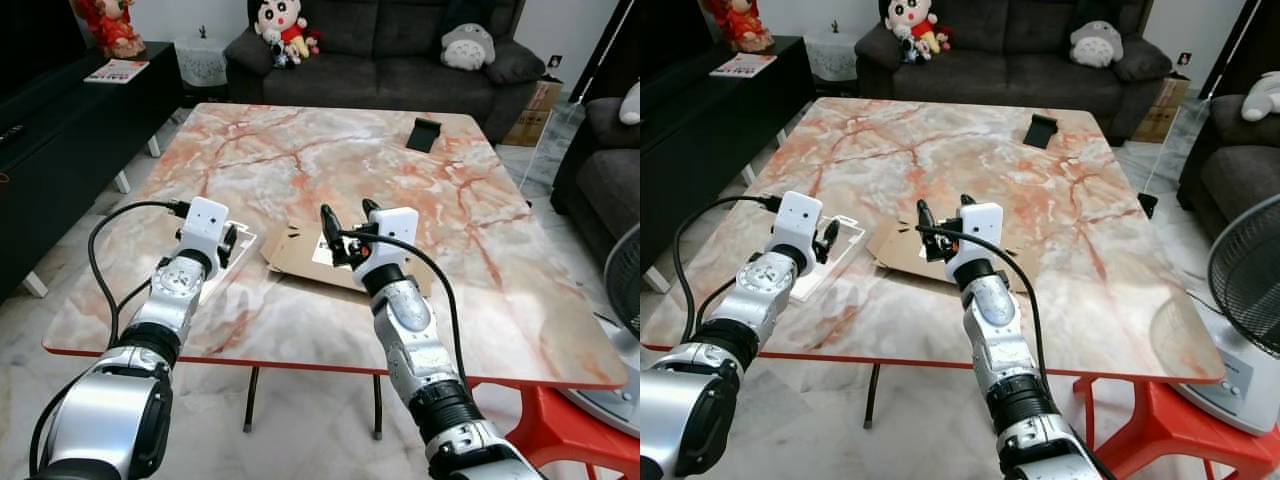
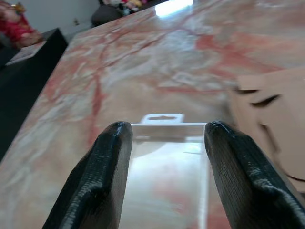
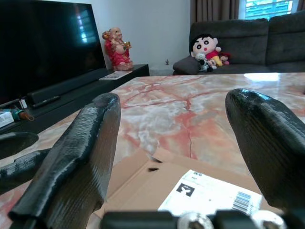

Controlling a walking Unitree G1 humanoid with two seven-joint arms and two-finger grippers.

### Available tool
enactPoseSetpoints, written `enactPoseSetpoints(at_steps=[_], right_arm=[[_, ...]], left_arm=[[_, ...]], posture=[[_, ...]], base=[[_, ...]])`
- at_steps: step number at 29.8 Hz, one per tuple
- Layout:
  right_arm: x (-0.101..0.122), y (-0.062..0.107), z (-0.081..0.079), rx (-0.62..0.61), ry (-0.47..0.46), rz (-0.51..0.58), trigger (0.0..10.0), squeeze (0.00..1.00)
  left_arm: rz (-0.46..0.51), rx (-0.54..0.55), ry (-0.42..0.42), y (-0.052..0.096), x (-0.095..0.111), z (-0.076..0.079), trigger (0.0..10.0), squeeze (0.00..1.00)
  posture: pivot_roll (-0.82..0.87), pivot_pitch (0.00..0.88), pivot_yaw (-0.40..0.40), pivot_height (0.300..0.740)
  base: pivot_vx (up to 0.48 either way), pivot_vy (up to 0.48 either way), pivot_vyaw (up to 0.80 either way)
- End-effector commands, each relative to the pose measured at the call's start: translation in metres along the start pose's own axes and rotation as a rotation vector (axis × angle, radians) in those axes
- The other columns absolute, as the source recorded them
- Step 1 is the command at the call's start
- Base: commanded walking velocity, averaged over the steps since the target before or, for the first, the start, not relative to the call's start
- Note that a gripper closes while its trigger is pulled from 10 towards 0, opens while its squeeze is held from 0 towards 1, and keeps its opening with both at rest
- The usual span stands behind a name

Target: Picking trash to rubbish bin

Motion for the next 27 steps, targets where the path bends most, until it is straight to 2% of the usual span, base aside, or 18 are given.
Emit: enactPoseSetpoints(at_steps=[1,6,11,16,22,23,27], right_arm=[[0.001,-0.002,0.000,0.010,0.013,-0.006,10.0,0.00],[0.020,-0.013,0.009,0.007,0.044,0.042,10.0,0.00],[0.033,-0.021,0.012,0.020,0.074,0.060,10.0,0.00],[0.037,-0.025,0.010,0.024,0.067,0.070,10.0,0.00],[0.036,-0.029,0.004,0.036,0.055,0.074,10.0,0.00],[0.036,-0.029,-0.001,0.043,0.040,0.082,10.0,0.00],[0.035,-0.028,-0.004,0.050,0.027,0.086,10.0,0.00]], left_arm=[[0.042,-0.014,0.018,-0.003,0.009,0.004,10.0,0.00],[0.178,0.013,0.076,-0.003,0.030,0.006,10.0,0.00],[0.246,0.047,0.074,0.002,0.036,0.005,10.0,0.00],[0.321,0.140,0.052,0.006,0.047,-0.015,10.0,0.00],[0.326,0.136,0.018,0.006,0.050,-0.020,10.0,0.00],[0.326,0.142,0.012,0.008,0.048,-0.022,10.0,0.00],[0.303,0.139,-0.015,0.010,0.041,-0.025,10.0,0.00]], posture=[[-0.05,0.043,-0.032,0.740],[-0.05,0.065,-0.035,0.740],[-0.03,0.090,-0.051,0.740],[-0.01,0.119,-0.074,0.740],[0.00,0.137,-0.079,0.740],[0.00,0.171,-0.085,0.740],[0.00,0.186,-0.089,0.740]], base=[[0.000,0.000,0.00],[0.000,0.000,0.00],[0.000,0.000,0.00],[0.000,0.000,0.00],[0.000,0.000,0.00],[0.000,0.000,0.00],[0.000,0.000,0.00]])
Point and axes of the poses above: a point about 5 cm out from each wrist's last joint towards the gripper, its own y axis pointing back from the gripper into the wrist, its own x axis along the axis of the wrist's last joint, z = x × y, the point moved 2 cm from there along -y, pointing out of the wrist towards the gripper, and after that the axes turned 14 degrees about -y, right-handed, at the moved point
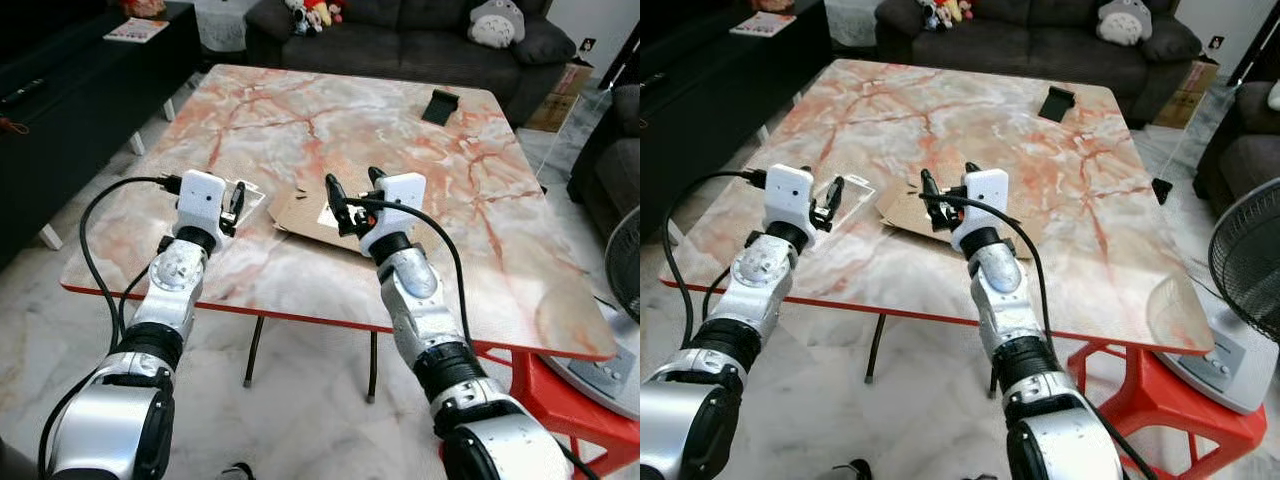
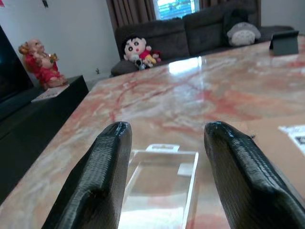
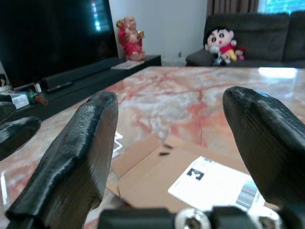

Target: Picking trash to rubbish bin

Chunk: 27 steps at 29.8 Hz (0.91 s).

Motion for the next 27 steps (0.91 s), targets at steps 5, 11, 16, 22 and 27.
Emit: enactPoseSetpoints(at_steps=[5,11,16,22,27], right_arm=[[0.002,0.002,-0.004,0.003,-0.023,0.017,10.0,0.00],[-0.005,0.007,-0.008,0.001,-0.039,0.010,10.0,0.00],[-0.010,0.013,-0.011,-0.008,-0.058,0.006,10.0,0.00],[-0.014,0.017,-0.010,-0.022,-0.059,-0.010,10.0,0.00],[-0.015,0.019,-0.008,-0.031,-0.059,-0.015,10.0,0.00]], left_arm=[[-0.068,-0.045,-0.077,0.006,-0.013,-0.003,10.0,0.00],[-0.110,-0.072,-0.108,0.007,-0.019,-0.002,10.0,0.00],[-0.158,-0.127,-0.122,0.002,-0.021,-0.002,10.0,0.00],[-0.207,-0.188,-0.172,-0.005,-0.019,-0.001,10.0,0.00],[-0.251,-0.214,-0.172,-0.006,-0.022,0.001,10.0,0.00]], posture=[[0.00,0.200,-0.085,0.740],[0.00,0.205,-0.074,0.740],[0.00,0.212,-0.063,0.740],[0.00,0.222,-0.055,0.740],[0.00,0.233,-0.054,0.740]], base=[[0.000,0.000,0.00],[0.000,0.000,0.00],[0.000,0.000,0.00],[0.000,0.000,0.00],[0.000,0.000,0.00]])
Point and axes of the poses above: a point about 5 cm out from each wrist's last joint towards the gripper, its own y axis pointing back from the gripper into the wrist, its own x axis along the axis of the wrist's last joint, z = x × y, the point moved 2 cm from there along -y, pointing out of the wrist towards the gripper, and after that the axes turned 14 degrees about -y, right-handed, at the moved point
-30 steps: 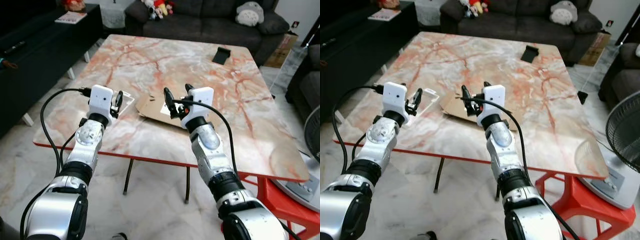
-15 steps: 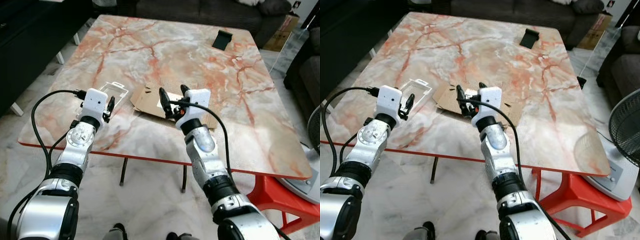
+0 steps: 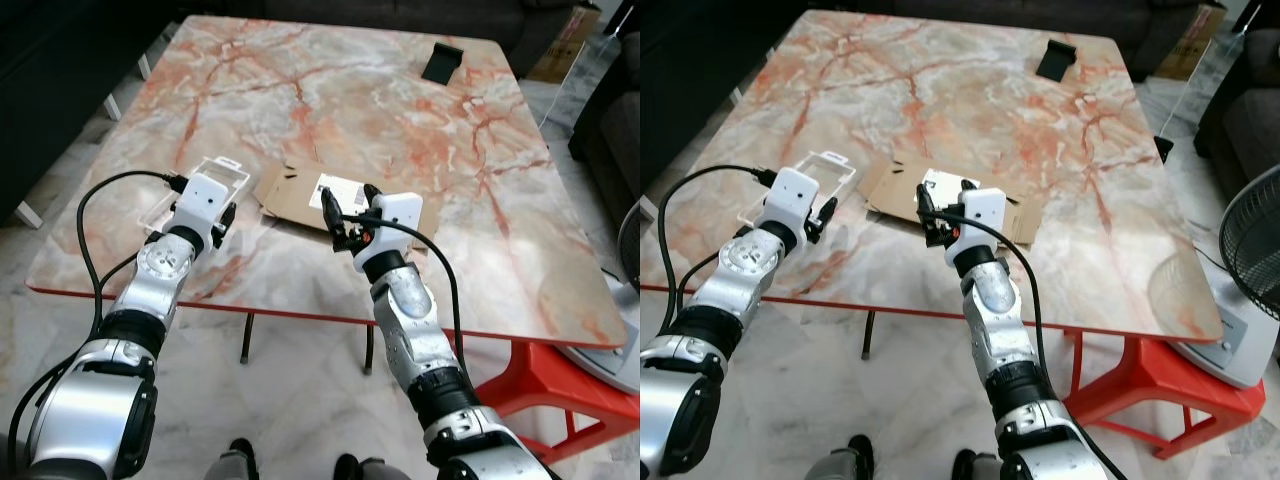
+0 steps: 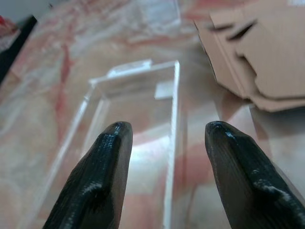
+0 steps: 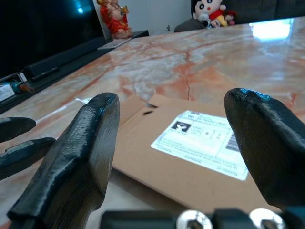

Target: Picking trash to rubbish bin

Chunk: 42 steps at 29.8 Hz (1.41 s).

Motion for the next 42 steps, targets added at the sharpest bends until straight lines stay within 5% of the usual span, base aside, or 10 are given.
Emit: enactPoseSetpoints(at_steps=[1,7,8,9,21,33,42], right_arm=[[-0.001,0.002,-0.003,-0.001,-0.006,-0.004,10.0,0.00],[-0.001,0.003,0.001,-0.013,-0.003,-0.014,10.0,0.00],[-0.001,0.004,0.001,-0.014,-0.002,-0.015,10.0,0.00],[-0.001,0.004,0.002,-0.014,-0.001,-0.015,10.0,0.00],[0.003,0.004,0.006,-0.031,0.003,-0.013,10.0,0.00],[-0.001,0.006,0.009,-0.038,0.003,-0.026,10.0,0.00],[0.007,-0.002,0.009,-0.028,0.002,-0.001,10.0,0.00]], left_arm=[[-0.063,-0.036,-0.039,0.000,-0.008,0.003,10.0,0.00],[-0.146,-0.011,0.055,-0.001,-0.017,0.002,10.0,0.00],[-0.157,-0.010,0.066,-0.001,-0.018,0.002,6.8,0.00],[-0.162,-0.006,0.081,-0.001,-0.019,0.002,0.0,0.00],[-0.159,-0.003,0.149,-0.005,-0.011,0.006,0.0,0.00],[-0.235,0.111,0.186,0.006,-0.035,-0.011,0.0,0.00],[-0.220,0.238,-0.028,0.010,-0.030,-0.016,0.0,0.00]], posture=[[-0.01,0.236,-0.054,0.740],[-0.01,0.252,-0.060,0.740],[-0.01,0.252,-0.060,0.740],[-0.01,0.253,-0.060,0.740],[-0.02,0.245,-0.063,0.740],[-0.01,0.223,-0.078,0.740],[-0.01,0.166,-0.080,0.740]], base=[[0.000,0.000,0.00],[0.000,0.000,0.00],[0.000,0.000,0.00],[0.000,0.000,0.00],[0.000,0.000,0.00],[0.000,0.000,0.00],[0.000,0.000,0.00]])
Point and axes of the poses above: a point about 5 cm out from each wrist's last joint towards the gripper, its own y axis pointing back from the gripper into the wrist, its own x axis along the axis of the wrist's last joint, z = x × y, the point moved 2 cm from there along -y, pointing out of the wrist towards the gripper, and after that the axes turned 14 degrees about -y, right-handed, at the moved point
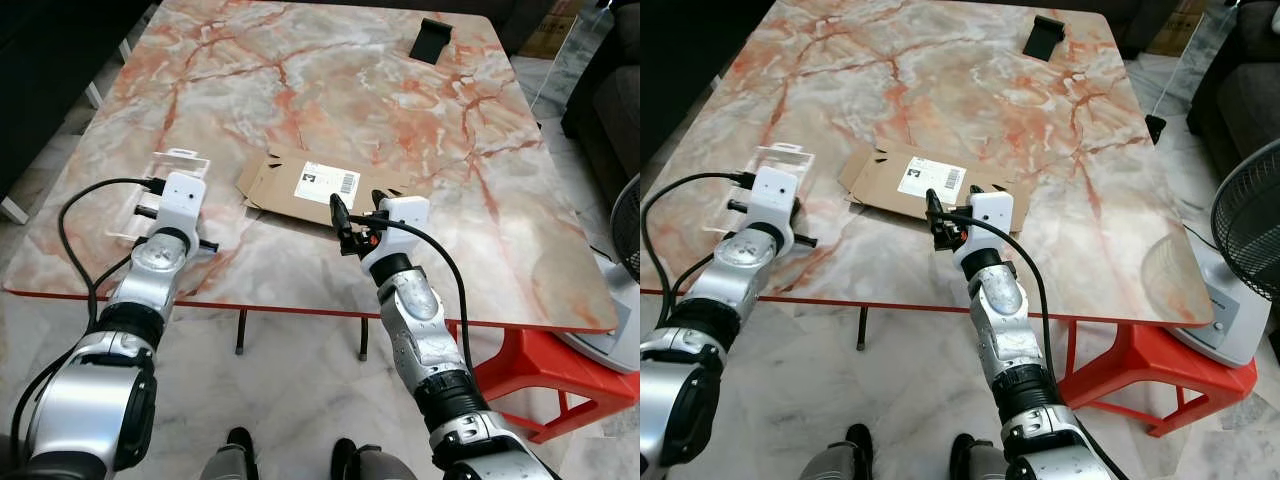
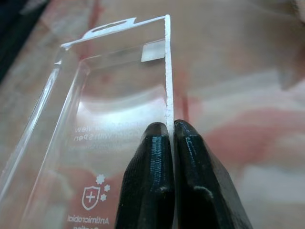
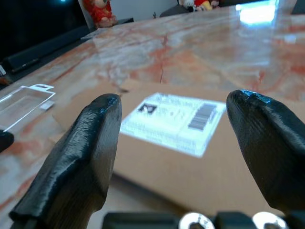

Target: Picking trash to rubbish bin

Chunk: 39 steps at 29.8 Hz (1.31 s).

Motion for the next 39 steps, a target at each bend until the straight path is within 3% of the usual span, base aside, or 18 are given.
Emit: enactPoseSetpoints(at_steps=[1,4,5,6,7,11,16,21,28,39], right_arm=[[0.004,-0.002,0.000,0.003,-0.004,0.018,10.0,0.00],[0.009,-0.004,0.000,0.006,-0.002,0.040,10.0,0.00],[0.013,-0.006,0.000,0.006,-0.004,0.059,10.0,0.00],[0.015,-0.008,0.000,0.005,-0.005,0.065,10.0,0.00],[0.017,-0.009,-0.001,0.006,-0.002,0.072,10.0,0.00],[0.030,-0.015,0.000,0.012,0.016,0.117,10.0,0.00],[0.037,-0.016,0.006,0.006,0.032,0.139,10.0,0.00],[0.052,-0.011,0.029,-0.034,0.087,0.183,10.0,0.00],[0.047,-0.002,0.042,-0.086,0.085,0.183,10.0,0.00],[0.040,0.001,0.043,-0.103,0.073,0.180,10.0,0.00]], left_arm=[[0.006,0.097,-0.070,0.004,-0.004,-0.006,0.0,0.00],[0.079,0.188,-0.092,0.007,0.008,-0.013,0.0,0.00],[0.152,0.245,-0.117,0.010,0.018,-0.015,2.8,0.00],[0.175,0.251,-0.124,0.011,0.021,-0.014,9.5,0.00],[0.193,0.252,-0.121,0.011,0.023,-0.012,10.0,0.00],[0.287,0.263,-0.030,0.017,0.038,-0.002,10.0,0.00],[0.323,0.282,0.004,0.020,0.045,0.000,10.0,0.00],[0.334,0.286,0.023,0.022,0.042,0.003,10.0,0.00],[0.327,0.278,0.060,0.022,0.040,0.010,10.0,0.00],[0.342,0.244,0.081,0.024,0.044,0.022,10.0,0.00]], posture=[[-0.01,0.158,-0.081,0.740],[-0.01,0.135,-0.080,0.740],[-0.01,0.114,-0.080,0.740],[-0.01,0.108,-0.079,0.740],[-0.01,0.099,-0.079,0.740],[-0.01,0.047,-0.081,0.740],[-0.01,0.019,-0.076,0.740],[-0.02,0.000,-0.058,0.740],[-0.04,0.000,-0.056,0.740],[-0.04,0.000,-0.042,0.740]], base=[[0.000,0.000,0.00],[0.000,0.000,0.00],[0.000,0.000,0.00],[0.000,0.000,0.00],[0.000,0.000,0.00],[0.000,0.000,0.00],[0.000,0.000,0.00],[0.000,0.000,0.00],[0.000,0.000,0.00],[0.000,0.000,0.00]])
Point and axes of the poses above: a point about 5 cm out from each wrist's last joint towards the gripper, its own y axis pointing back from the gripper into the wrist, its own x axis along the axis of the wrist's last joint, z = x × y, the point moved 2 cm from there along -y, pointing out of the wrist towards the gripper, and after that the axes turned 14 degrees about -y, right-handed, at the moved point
